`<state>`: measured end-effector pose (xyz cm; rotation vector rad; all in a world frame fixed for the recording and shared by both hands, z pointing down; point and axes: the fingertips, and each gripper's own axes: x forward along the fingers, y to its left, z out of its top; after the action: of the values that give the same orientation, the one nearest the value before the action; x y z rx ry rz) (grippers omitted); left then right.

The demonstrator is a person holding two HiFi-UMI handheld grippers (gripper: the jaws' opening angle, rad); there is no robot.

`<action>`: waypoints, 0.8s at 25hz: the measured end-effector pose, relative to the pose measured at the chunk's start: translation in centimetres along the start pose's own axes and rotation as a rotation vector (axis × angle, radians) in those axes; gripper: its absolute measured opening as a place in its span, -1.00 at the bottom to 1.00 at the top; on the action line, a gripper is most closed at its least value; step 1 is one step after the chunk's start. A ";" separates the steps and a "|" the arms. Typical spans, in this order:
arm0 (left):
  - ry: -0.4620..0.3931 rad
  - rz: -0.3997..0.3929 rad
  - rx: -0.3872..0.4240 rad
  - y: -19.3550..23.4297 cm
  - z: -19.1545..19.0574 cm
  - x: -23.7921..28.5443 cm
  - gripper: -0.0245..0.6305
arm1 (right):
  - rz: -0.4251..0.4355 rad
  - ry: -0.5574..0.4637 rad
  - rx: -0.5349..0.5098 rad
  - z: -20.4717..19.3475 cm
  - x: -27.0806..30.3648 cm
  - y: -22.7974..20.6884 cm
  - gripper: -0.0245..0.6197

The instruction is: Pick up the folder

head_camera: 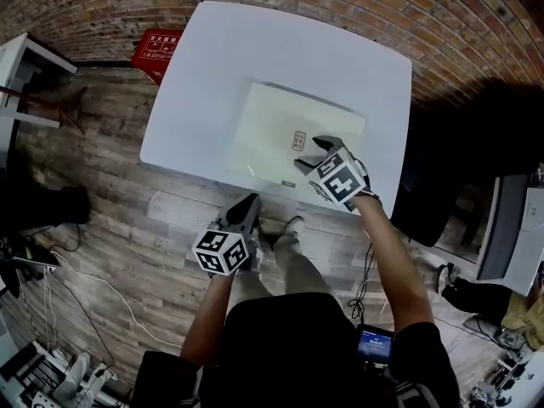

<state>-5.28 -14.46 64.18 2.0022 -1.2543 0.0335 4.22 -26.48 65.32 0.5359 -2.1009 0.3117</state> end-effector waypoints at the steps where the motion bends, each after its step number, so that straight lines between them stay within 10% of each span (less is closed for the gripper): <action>1: 0.000 0.001 -0.006 0.1 -0.1 -0.1 -0.86 | 0.002 0.011 -0.003 -0.4 0.3 0.2 -0.12; 20: 0.024 -0.008 -0.148 1.1 -2.3 -0.1 -0.86 | 0.018 -0.020 0.029 -0.7 0.7 0.5 -0.11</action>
<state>-5.38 -13.25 66.46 1.8742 -1.1989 -0.0383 4.16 -25.94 66.33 0.5401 -2.1246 0.3487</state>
